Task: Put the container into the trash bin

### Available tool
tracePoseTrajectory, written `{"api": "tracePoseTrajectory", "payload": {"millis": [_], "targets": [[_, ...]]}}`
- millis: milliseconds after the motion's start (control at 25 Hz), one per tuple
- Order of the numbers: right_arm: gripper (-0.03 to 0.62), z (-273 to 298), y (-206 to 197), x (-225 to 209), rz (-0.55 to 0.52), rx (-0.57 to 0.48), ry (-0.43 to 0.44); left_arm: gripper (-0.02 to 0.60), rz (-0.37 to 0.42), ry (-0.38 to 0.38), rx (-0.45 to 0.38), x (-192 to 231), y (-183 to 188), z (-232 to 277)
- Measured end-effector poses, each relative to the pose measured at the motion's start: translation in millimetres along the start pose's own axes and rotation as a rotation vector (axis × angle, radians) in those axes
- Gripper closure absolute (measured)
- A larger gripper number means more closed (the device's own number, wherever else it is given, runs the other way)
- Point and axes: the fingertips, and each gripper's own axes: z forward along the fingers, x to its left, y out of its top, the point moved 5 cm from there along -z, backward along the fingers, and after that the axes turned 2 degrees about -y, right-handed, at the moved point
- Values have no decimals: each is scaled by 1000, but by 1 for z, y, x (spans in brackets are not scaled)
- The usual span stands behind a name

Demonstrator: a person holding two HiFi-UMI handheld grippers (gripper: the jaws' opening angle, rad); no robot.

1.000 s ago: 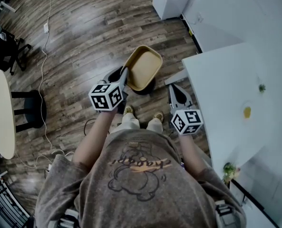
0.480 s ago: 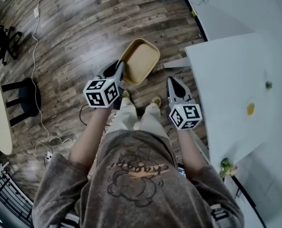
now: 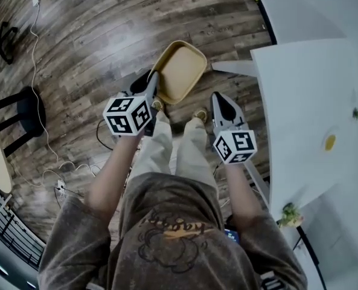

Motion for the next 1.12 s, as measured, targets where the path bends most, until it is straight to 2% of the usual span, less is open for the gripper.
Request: {"api": "tracePoseTrajectory", "payload": {"millis": [320,680,920,1120], "targets": [[594,53,-62,-32,26,37,-4,535,-11,11,51,44,-51,60],[594,110,-121,-59,38,50,7,535,0,30,69,92,-95,108],[593,131,-168,-78,74,63,-6,535,29,24,114,116,-135,144],[594,140,-191,-81,84,80,-4,535,52,25,145,131,-151,163]]}}
